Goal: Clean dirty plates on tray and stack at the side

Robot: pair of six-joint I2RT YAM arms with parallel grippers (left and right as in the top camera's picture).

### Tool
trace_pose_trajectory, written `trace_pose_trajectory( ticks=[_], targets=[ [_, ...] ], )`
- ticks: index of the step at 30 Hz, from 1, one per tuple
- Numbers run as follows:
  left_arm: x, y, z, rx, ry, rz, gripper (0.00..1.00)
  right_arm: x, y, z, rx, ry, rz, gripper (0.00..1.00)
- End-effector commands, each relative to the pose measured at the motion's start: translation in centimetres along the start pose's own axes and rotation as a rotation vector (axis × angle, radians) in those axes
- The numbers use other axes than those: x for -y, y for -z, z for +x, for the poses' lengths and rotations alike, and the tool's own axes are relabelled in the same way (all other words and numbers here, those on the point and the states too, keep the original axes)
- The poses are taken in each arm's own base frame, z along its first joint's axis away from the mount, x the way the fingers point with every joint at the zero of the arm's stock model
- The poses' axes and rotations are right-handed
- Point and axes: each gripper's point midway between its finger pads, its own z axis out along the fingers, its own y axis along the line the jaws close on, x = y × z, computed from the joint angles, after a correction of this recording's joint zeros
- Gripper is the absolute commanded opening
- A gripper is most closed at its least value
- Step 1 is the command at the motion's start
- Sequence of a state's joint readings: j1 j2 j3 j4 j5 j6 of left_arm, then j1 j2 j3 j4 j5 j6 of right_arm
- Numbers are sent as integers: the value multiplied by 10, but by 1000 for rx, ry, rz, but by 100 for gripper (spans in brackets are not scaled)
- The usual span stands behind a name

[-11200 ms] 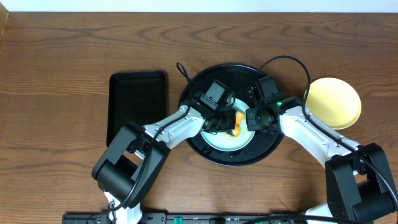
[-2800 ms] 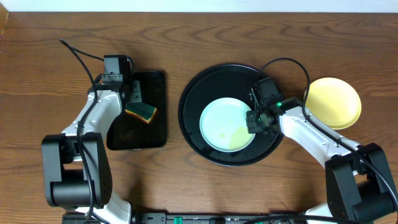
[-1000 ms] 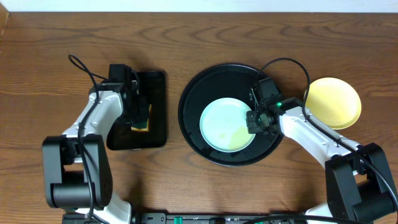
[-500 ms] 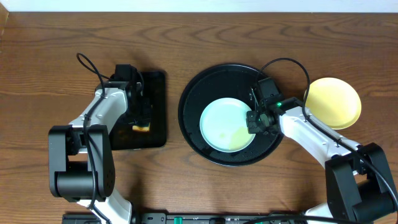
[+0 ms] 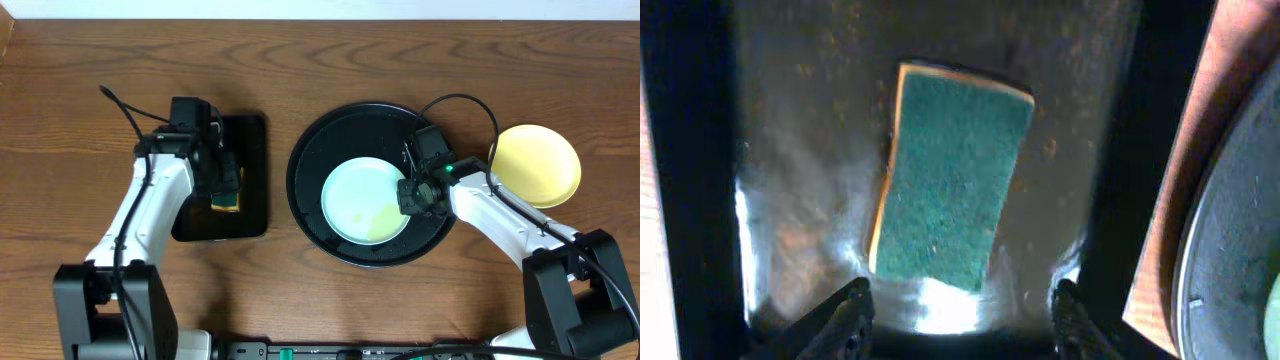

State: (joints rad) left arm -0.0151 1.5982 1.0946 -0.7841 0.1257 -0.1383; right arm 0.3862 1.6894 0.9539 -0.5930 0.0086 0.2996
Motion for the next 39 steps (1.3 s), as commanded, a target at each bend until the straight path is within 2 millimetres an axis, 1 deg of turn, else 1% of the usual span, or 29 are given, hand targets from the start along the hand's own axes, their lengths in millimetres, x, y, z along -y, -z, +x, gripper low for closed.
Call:
trace_pose_trajectory(
  ticks=[1, 6, 9, 11, 13, 18, 20, 23, 25, 28, 33, 36, 39],
  targets=[
    [4, 2, 4, -24, 6, 17, 59, 1, -1, 3, -2, 8, 12, 24],
    [3, 0, 8, -35, 7, 15, 60, 3, -5, 10, -16, 8, 17, 23],
    [3, 0, 8, -35, 7, 15, 60, 5, -13, 16, -12, -8, 15, 23],
    [3, 0, 8, -35, 7, 14, 60, 4, -17, 20, -8, -26, 5, 20],
    [3, 0, 8, -35, 7, 15, 60, 2, -20, 19, 1, -27, -13, 15],
    [3, 0, 8, -35, 6, 15, 60, -3, -18, 5, 56, -27, -33, 1],
    [3, 0, 8, -35, 7, 14, 60, -3, -17, -1, 79, -29, -36, 1],
    [3, 0, 8, -35, 6, 15, 60, 4, -14, -13, 115, -36, -2, 1],
    [3, 0, 8, -35, 6, 14, 60, 9, -7, -23, 149, 8, 23, 1],
    [3, 0, 8, -35, 6, 14, 60, 16, 12, -38, 211, 56, 73, 1],
    [3, 0, 8, -35, 6, 14, 60, 25, 60, -67, 360, 122, 153, 1],
    [3, 0, 8, -35, 6, 14, 61, 31, 89, -78, 445, 173, 204, 1],
    [3, 0, 8, -34, 6, 14, 61, 39, 111, -86, 507, 235, 270, 1]
  ],
)
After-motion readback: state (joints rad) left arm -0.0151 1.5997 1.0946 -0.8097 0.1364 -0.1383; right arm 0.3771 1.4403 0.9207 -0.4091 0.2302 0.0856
